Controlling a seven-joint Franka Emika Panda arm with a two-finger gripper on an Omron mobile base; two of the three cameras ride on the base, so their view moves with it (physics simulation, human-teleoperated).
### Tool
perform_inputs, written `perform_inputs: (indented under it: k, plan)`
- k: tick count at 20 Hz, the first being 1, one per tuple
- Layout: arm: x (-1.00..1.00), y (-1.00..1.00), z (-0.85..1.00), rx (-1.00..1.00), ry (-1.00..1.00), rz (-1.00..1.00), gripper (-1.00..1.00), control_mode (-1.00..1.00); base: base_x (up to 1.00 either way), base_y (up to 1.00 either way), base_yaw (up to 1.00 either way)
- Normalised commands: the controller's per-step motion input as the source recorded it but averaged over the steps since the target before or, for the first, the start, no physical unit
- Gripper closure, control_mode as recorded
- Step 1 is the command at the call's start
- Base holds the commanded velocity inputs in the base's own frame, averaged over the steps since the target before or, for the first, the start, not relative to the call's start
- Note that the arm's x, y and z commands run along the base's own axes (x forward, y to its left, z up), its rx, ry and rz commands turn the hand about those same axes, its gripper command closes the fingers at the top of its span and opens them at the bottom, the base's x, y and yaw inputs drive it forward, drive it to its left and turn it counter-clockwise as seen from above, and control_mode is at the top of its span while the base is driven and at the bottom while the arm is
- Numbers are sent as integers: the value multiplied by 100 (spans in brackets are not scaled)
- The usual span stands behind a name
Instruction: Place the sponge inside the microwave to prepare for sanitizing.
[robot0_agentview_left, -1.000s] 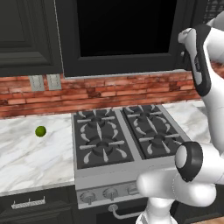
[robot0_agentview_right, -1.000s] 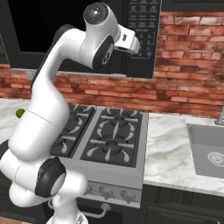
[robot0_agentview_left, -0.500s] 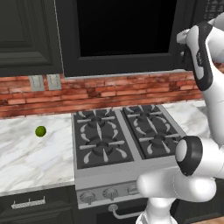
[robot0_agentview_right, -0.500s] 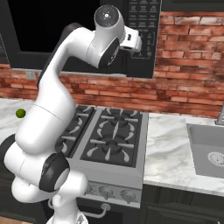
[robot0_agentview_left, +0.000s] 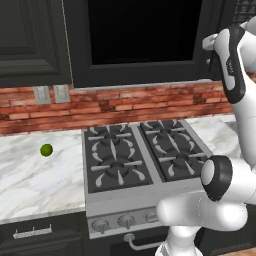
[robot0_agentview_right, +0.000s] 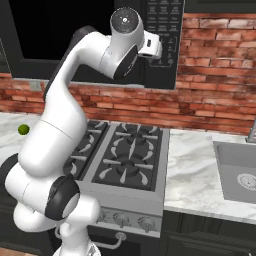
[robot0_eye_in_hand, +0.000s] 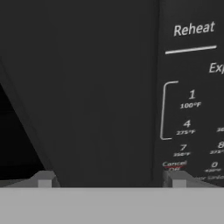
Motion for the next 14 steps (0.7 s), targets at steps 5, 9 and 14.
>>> perform_inputs:
  k: [5,9,14]
  plan:
    - [10,2,0,0,0,0,100,-100,0,0,0]
    - [2,3,0,0,0,0,100,-100,0,0,0]
    - [-34,0,6,-3,0,-8,100,-100,0,0,0]
